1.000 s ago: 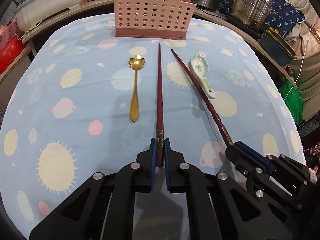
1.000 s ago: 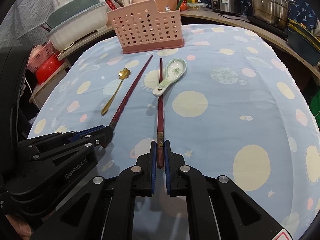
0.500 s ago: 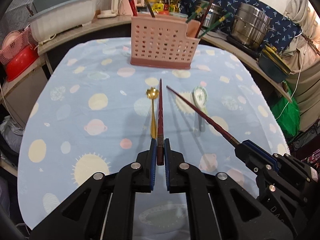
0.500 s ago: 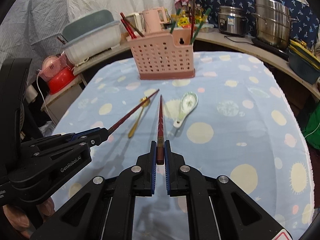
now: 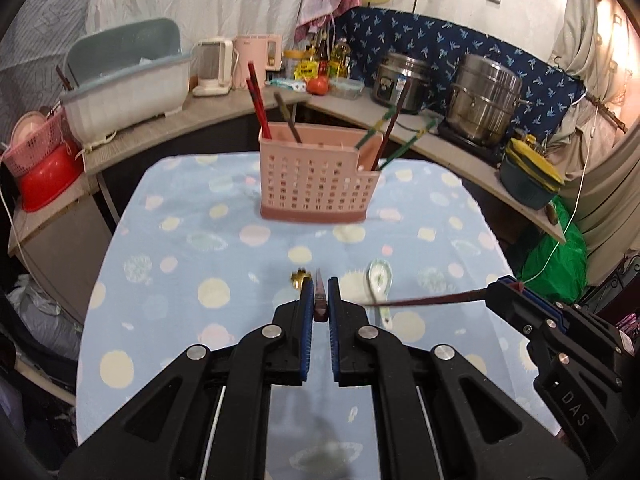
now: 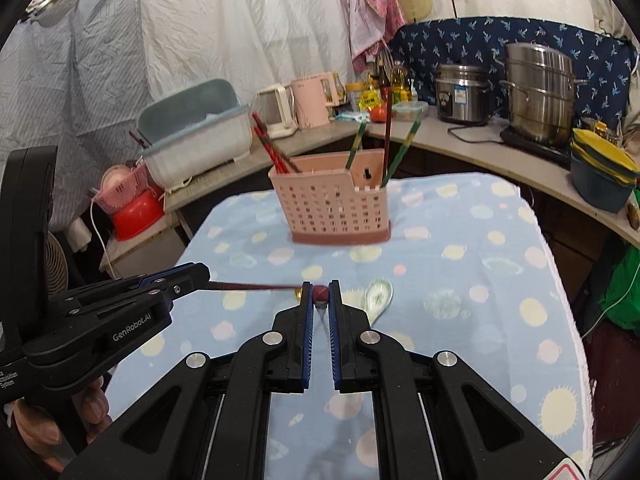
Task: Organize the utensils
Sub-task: 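Lift both dark red chopsticks and carry them over the pink holder, then lower both chopsticks into the pink holder and open both tools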
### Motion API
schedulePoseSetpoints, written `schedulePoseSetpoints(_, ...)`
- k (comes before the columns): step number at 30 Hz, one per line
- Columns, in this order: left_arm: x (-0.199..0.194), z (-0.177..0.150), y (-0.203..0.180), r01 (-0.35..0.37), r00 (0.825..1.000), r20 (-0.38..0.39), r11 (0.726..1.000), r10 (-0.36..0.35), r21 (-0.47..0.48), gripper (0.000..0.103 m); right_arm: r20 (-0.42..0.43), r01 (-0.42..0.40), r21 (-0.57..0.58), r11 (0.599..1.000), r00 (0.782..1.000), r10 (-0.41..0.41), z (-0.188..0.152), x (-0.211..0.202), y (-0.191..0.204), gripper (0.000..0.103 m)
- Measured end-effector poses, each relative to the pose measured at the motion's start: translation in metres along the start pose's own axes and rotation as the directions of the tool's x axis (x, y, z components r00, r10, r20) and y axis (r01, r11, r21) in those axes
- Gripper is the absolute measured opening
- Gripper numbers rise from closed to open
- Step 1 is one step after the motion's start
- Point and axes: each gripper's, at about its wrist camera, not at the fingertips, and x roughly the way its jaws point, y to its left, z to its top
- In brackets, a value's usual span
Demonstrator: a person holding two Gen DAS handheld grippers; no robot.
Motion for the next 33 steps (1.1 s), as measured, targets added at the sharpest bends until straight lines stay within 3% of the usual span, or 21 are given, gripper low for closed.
schedulePoseSetpoints(18,-0.026,0.137,-0.021,0.023,0.983,0.178,0.997,-0.036,0.078,0.007,0.191,-0.001,-0.039,0.999,0.982,0.008,0.126,-0.009,-0.001,0.007)
schedulePoseSetpoints(27,-0.016,0.231,-0.022,-0.013,0.956,0.293,0.998,-0.007,0.068,0.007,0.274,0.025,-0.069,0.997,0.962,-0.005,0.217,0.03,0.01,0.007)
schedulePoseSetpoints(33,0.011,0.275,-0.023,-0.031,0.939,0.345,0.997,0.005,0.072,0.007,0.296,0.039,-0.057,0.998,0.955,-0.021,0.252,0.071,0.008,0.007)
